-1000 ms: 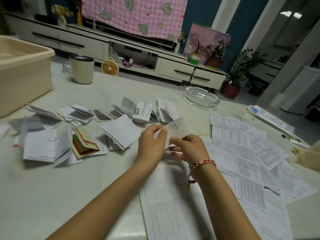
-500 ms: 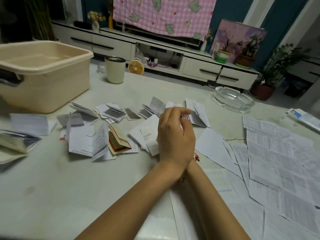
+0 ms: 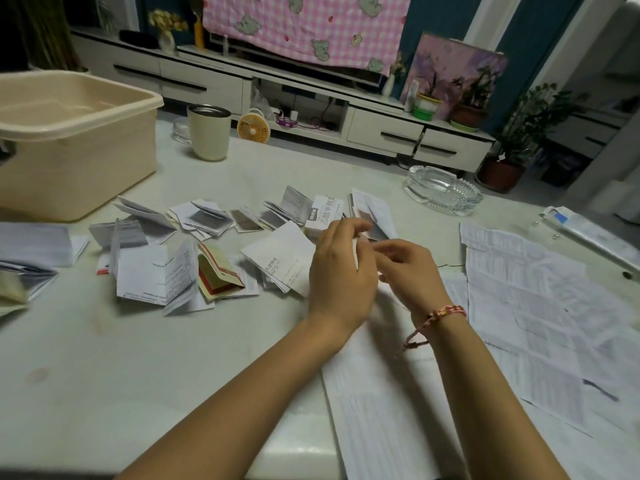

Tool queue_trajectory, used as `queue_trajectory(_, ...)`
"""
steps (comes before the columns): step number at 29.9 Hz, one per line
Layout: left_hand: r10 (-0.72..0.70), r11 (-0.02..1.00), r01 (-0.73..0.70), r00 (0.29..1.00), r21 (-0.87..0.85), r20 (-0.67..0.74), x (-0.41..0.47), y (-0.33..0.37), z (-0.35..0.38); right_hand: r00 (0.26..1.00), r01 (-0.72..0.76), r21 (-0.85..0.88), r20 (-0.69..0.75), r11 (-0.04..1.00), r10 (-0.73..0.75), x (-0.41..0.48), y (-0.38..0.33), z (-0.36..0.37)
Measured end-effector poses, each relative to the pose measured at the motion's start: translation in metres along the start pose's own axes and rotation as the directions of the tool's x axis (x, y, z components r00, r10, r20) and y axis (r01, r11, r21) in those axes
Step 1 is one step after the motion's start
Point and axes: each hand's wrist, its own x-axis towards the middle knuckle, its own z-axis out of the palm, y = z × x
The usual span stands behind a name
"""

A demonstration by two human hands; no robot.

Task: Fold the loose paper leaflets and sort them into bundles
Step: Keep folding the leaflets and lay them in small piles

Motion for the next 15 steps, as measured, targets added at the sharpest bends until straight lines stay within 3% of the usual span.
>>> queue_trajectory(3,-0.031,0.998,0.020,0.985,0.065,0.167,-0.007,-0.005,0.005,0.996,-0.050,-0.011,-0.070,0.999,0.049,-0.019,-0.002,-0.036)
queue_trajectory(7,-0.060,0.992,0.017,0.938,0.129,0.342,-0.015,-0.007,0.011,0.981,-0.160,-0.380,-0.167,0.911,0.103,-0.038,0.021,-0.081)
queue_trajectory(9,-0.063,0.990,0.005,0.909,0.142,0.411,-0.018,-0.006,0.014,0.980,-0.197,-0.499,-0.103,0.844,0.167,-0.049,0.032,-0.103)
queue_trajectory(15,-0.070,0.992,0.014,0.881,0.123,0.468,-0.022,-0.003,0.017,0.895,-0.317,-0.513,0.117,0.798,0.431,-0.065,0.057,-0.145)
